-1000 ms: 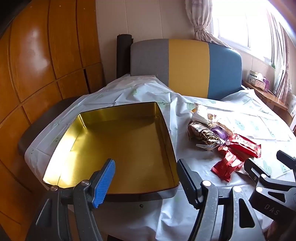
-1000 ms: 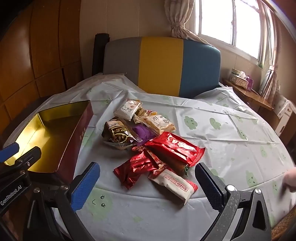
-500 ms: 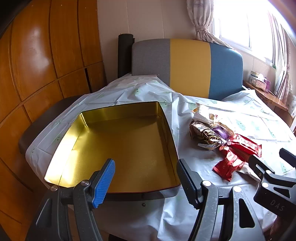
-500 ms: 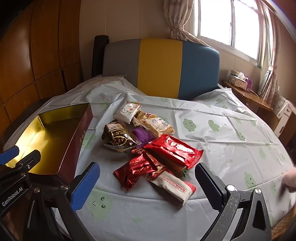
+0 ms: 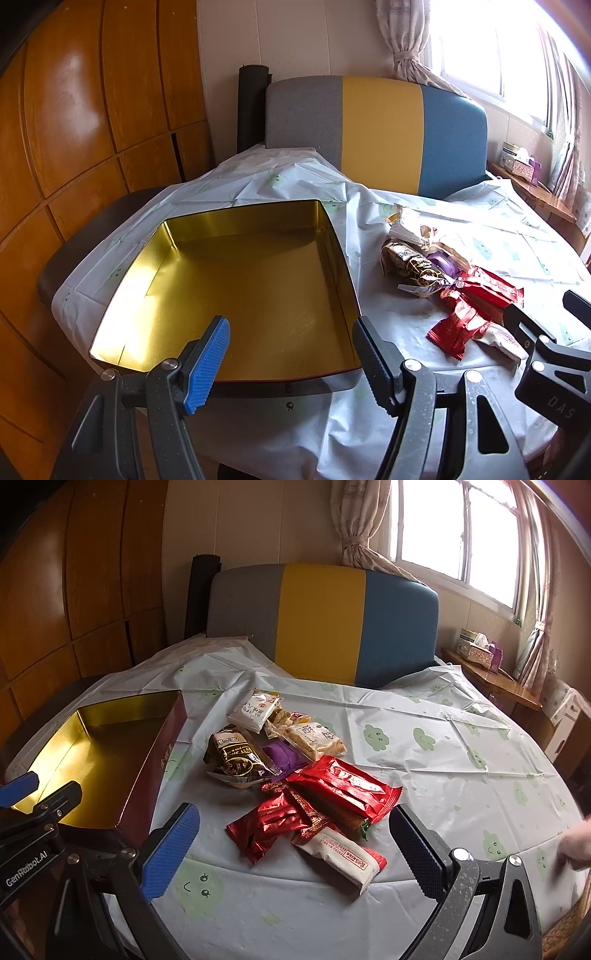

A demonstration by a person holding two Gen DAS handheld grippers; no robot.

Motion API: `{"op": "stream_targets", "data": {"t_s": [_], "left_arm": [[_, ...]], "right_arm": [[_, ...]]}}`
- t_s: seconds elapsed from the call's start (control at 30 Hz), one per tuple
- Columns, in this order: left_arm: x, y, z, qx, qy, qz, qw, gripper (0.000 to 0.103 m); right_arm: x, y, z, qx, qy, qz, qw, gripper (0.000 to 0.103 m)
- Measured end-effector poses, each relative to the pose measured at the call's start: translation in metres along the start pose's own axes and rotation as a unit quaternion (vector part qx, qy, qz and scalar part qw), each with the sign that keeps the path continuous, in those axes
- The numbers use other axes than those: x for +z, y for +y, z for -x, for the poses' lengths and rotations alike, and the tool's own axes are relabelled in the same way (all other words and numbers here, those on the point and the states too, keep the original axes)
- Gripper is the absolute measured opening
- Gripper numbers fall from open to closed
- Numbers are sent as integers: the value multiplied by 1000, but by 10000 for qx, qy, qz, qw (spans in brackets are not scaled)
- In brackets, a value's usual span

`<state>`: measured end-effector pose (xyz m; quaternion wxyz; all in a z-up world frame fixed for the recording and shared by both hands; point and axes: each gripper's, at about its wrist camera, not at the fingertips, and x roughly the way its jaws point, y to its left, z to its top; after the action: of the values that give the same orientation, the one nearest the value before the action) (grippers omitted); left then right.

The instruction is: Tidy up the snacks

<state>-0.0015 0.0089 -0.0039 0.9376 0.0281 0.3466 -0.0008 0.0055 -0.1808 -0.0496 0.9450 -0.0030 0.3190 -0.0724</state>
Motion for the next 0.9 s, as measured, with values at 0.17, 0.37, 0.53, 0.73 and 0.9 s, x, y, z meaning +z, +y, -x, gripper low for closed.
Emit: {"op": "stream_targets", "data": {"t_s": [0.17, 0.37, 0.53, 0.73, 0.9], "left_arm": [[0, 0, 0, 5, 2, 4, 10000, 70], [0, 0, 0, 6, 5, -1, 10000, 70], [0, 0, 0, 6, -2, -25, 10000, 70], [-1, -1, 2, -4, 22, -82, 10000, 70], [-1, -2, 4, -13, 22, -117, 9999, 70]], "right_arm": [[1, -2, 1, -4, -31, -15, 10000, 103], [3, -3, 4, -8, -90, -17, 10000, 103], [5, -5, 6, -32, -140, 8, 9999, 103], [11, -17, 8, -113, -214, -132, 9996, 103], [10, -18, 8, -114, -201, -145, 9996, 103]]}}
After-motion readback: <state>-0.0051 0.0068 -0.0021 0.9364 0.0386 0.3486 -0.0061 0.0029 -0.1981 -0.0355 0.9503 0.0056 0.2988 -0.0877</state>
